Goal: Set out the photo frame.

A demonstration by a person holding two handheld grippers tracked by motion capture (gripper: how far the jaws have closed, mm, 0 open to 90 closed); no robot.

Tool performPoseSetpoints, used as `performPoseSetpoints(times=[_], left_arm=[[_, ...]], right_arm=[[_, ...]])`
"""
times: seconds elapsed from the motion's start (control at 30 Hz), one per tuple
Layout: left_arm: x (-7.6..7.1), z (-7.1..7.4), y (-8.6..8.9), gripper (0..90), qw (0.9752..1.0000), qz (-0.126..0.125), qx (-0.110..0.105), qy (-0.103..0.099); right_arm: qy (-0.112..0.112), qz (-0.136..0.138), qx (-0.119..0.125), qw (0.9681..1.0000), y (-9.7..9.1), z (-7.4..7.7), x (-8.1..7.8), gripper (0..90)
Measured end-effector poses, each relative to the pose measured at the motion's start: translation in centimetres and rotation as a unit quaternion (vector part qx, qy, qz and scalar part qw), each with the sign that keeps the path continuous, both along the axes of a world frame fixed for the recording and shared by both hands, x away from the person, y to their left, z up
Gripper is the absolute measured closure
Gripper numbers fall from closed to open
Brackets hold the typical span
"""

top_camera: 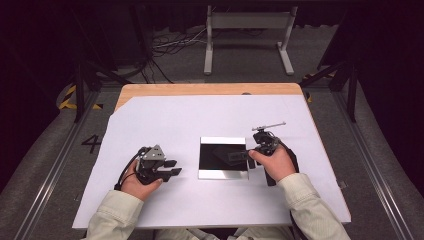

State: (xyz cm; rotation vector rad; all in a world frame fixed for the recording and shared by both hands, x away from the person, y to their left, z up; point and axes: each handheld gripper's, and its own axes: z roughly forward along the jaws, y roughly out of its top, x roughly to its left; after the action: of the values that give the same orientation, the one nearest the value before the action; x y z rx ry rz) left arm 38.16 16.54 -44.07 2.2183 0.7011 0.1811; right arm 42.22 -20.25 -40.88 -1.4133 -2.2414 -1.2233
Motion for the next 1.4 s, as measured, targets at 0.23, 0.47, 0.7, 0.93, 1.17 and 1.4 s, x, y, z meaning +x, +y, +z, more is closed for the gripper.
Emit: performPoseSetpoints(times=[0.23,0.47,0.7,0.93,1.17,1.4], left_arm=[[0.0,0.0,0.0,62.4,1.0,0.002,-0.001,0.001],[0.0,0.0,0.0,62.4,1.0,0.001,0.0,0.0],[0.0,0.0,-0.1,62.2,1.0,0.001,0.0,0.001],[0.0,-0.1,-0.1,62.2,1.0,0.002,0.001,0.003],[0.0,-0.1,-0.2,62.1,1.0,0.002,0.001,0.001],[-0.1,-0.1,-0.2,61.8,1.0,0.001,0.0,0.004]], right_arm=[[0.0,0.009,-0.002,1.0,-0.1,0.2,0.0,52.6],[-0.004,0.032,-0.011,0.9994,-0.3,0.9,-0.3,59.5],[-0.008,0.062,-0.024,0.9977,-0.5,1.7,-0.9,66.0],[-0.004,0.102,-0.04,0.994,-0.6,2.6,-1.7,76.5],[-0.014,0.136,-0.027,0.9903,-0.3,3.4,-2.3,84.0],[-0.034,0.147,-0.003,0.9885,0.2,4.0,-3.0,87.2]])
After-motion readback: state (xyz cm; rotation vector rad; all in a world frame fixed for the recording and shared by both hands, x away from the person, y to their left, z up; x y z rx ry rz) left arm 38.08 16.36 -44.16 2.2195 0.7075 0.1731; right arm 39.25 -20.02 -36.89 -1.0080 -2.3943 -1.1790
